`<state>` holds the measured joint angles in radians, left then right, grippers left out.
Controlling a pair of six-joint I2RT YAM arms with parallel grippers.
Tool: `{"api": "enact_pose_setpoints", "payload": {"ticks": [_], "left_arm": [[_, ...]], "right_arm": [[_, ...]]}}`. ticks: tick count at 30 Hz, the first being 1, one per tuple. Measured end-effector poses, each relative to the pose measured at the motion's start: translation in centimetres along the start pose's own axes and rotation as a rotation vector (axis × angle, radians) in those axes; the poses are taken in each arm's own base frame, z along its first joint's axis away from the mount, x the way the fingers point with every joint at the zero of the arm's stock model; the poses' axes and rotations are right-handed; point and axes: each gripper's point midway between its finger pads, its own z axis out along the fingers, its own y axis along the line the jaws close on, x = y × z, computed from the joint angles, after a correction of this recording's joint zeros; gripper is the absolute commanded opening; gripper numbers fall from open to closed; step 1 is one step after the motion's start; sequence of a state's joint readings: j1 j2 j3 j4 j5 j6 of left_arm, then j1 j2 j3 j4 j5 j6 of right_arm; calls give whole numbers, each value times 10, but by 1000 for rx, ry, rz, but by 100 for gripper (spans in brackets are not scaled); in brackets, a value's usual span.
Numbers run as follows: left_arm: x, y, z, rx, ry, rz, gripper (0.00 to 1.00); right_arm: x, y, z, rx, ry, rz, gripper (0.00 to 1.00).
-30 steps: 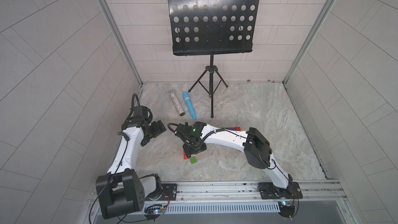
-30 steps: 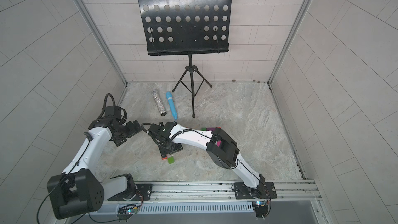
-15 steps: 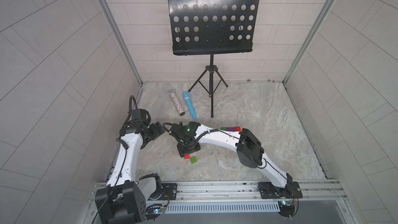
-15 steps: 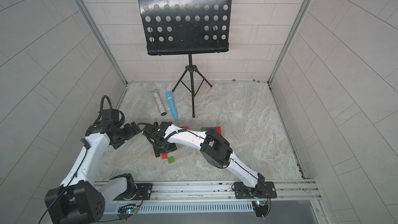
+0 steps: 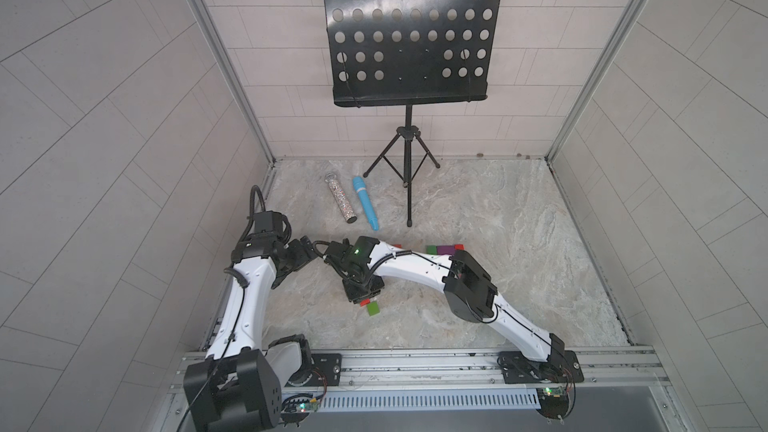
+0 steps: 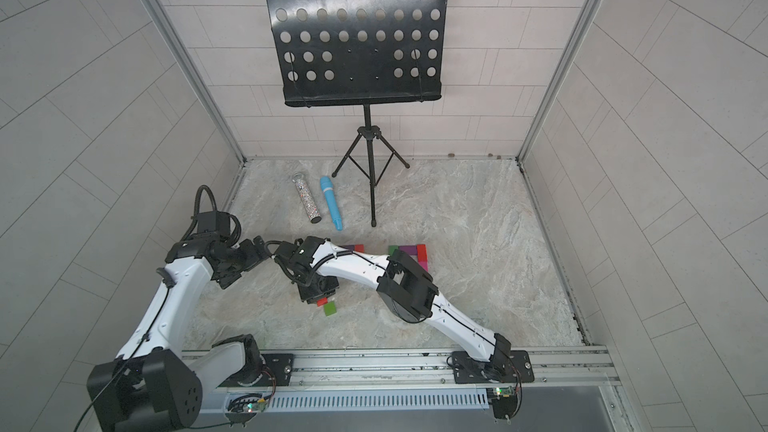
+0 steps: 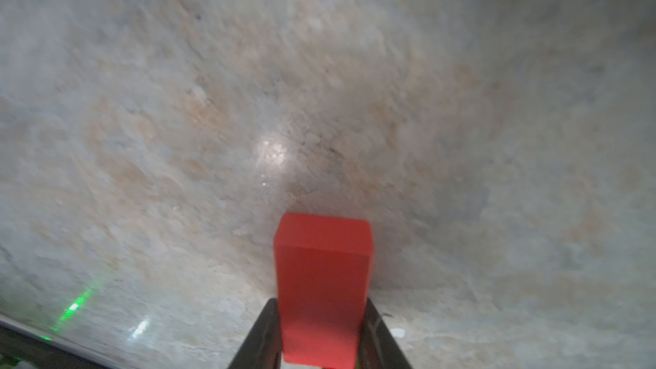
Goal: Assemble the number 7 with building blocks
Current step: Pick up the building block from the center of the board, then assemble the building block at the center of the board.
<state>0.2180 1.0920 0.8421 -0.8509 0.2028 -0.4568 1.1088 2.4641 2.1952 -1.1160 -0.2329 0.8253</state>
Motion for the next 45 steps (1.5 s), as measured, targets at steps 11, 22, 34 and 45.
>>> {"api": "enact_pose_setpoints", "payload": {"ticks": [11, 22, 34, 45], "left_arm": [[0, -7, 1, 39, 6, 4, 100], [18, -37, 34, 147, 156, 34, 100], [44, -75, 51, 182, 242, 163, 100], [49, -78, 59, 186, 278, 167, 100]], "right_arm": [[-14, -14, -22, 12, -51, 0, 31], [-28, -115, -122, 5, -230, 172, 32], [-11, -136, -53, 48, -114, 265, 33], [-18, -125, -38, -4, -105, 318, 35]]}}
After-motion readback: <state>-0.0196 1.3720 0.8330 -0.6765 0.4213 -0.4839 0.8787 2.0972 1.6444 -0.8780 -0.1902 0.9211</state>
